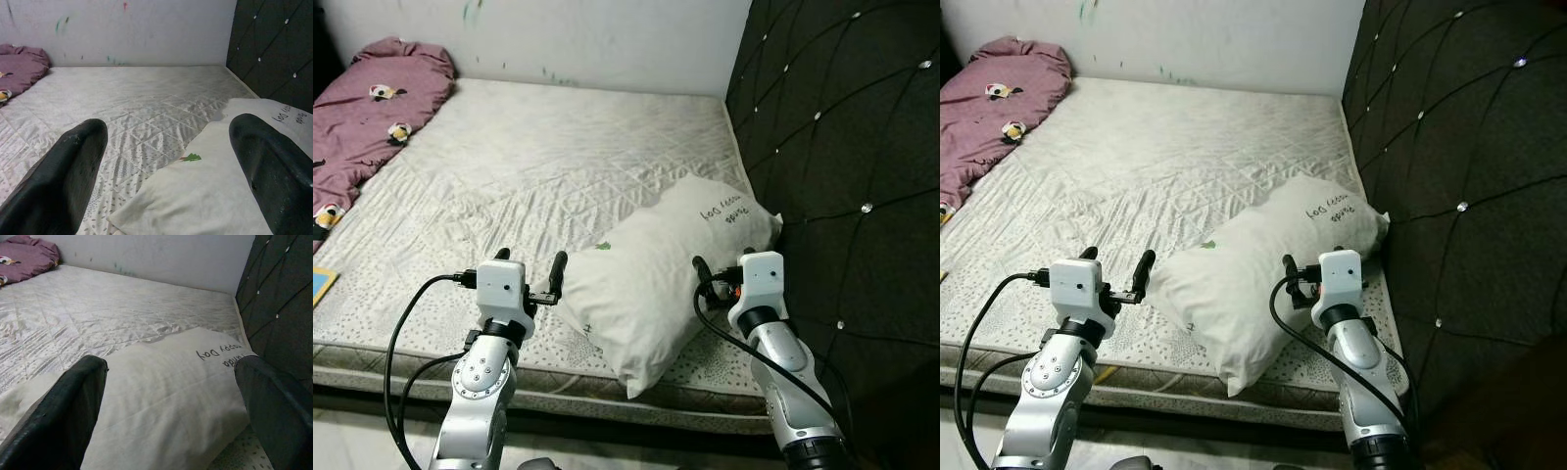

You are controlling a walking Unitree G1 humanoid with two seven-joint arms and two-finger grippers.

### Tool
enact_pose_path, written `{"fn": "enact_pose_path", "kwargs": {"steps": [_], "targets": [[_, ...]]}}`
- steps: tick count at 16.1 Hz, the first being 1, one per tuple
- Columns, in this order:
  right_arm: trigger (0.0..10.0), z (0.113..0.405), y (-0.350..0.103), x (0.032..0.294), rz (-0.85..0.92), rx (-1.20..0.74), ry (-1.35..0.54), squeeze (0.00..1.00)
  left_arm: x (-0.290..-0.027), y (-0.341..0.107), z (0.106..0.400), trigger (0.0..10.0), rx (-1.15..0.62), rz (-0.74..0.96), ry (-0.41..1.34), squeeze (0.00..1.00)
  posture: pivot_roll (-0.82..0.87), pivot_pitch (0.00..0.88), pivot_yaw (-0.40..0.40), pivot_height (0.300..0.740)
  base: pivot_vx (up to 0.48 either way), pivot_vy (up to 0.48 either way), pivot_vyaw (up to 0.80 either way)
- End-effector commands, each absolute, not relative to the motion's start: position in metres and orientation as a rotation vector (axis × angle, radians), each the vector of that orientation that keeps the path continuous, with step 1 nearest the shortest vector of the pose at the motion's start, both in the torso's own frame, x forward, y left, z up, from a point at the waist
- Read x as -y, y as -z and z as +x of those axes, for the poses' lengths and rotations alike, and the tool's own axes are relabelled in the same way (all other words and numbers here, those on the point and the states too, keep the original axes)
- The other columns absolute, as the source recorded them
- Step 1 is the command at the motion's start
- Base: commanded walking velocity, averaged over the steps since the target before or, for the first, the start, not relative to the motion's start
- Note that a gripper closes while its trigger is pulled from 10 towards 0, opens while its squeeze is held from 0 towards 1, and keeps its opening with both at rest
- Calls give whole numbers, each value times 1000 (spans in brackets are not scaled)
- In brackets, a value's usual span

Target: Clean up the room

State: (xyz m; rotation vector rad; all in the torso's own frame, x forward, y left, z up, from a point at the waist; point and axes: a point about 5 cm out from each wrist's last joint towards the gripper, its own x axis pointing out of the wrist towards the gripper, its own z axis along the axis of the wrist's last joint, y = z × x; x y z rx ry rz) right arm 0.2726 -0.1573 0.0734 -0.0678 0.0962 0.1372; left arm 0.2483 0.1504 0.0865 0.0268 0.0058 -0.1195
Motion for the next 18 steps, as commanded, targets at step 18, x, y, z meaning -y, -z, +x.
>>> {"fn": "enact_pose_path", "kwargs": {"steps": [18], "targets": [[10000, 275, -74, 156, -60, -105, -143, 0, -147, -88, 252, 10000, -11, 15, 132, 0, -51, 0, -22, 628, 0, 0, 0]]}}
